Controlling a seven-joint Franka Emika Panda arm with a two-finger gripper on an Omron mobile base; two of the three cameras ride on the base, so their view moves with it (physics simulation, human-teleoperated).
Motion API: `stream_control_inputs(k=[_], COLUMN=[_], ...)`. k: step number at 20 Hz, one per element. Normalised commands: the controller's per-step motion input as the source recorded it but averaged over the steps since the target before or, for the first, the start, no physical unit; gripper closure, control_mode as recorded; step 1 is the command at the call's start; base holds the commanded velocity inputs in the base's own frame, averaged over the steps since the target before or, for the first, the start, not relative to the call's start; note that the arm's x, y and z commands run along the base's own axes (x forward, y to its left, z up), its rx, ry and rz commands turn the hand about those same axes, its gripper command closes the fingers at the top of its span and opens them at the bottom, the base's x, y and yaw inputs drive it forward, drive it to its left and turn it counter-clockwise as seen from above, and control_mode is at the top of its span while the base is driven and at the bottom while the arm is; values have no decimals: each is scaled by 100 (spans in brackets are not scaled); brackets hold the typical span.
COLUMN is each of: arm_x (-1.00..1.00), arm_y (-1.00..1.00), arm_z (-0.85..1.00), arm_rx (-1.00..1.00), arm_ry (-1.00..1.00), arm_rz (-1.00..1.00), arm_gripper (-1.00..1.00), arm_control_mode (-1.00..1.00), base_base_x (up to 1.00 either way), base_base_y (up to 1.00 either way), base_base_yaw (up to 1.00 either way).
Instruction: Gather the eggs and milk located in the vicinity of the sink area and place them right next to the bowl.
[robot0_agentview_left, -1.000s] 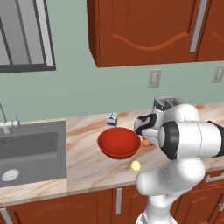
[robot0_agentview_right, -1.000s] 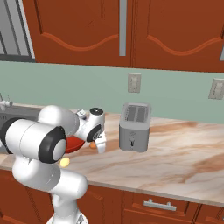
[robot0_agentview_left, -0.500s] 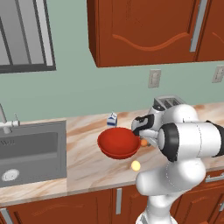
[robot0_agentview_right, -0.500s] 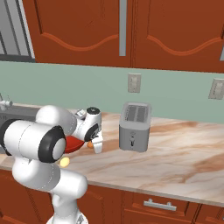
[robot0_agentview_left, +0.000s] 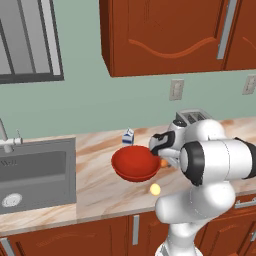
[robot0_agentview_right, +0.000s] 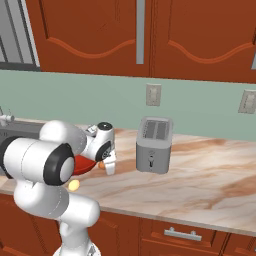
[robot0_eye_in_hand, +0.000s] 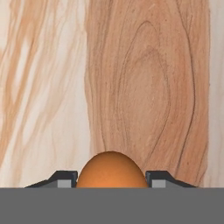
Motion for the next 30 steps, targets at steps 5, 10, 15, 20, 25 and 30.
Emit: stream_control_inputs(k=[5, 10, 15, 20, 25, 30], arm_x=[0, 0, 0, -1, -1, 0], arm_y=[12, 1, 0, -1, -17, -24], arm_z=[0, 0, 0, 0, 16, 34], arm_rx=[0, 0, 0, 0, 0, 1], arm_ry=[0, 0, 0, 0, 0, 0], arm_rz=[-5, -2, 0, 0, -4, -12], arm_gripper=[100, -100, -100, -100, -100, -100], arm_control_mode=[-100, -100, -100, -100, -100, -100], base_base_x=[0, 0, 0, 0, 0, 0], base_base_y=[0, 0, 0, 0, 0, 0], base_base_yaw=[0, 0, 0, 0, 0, 0])
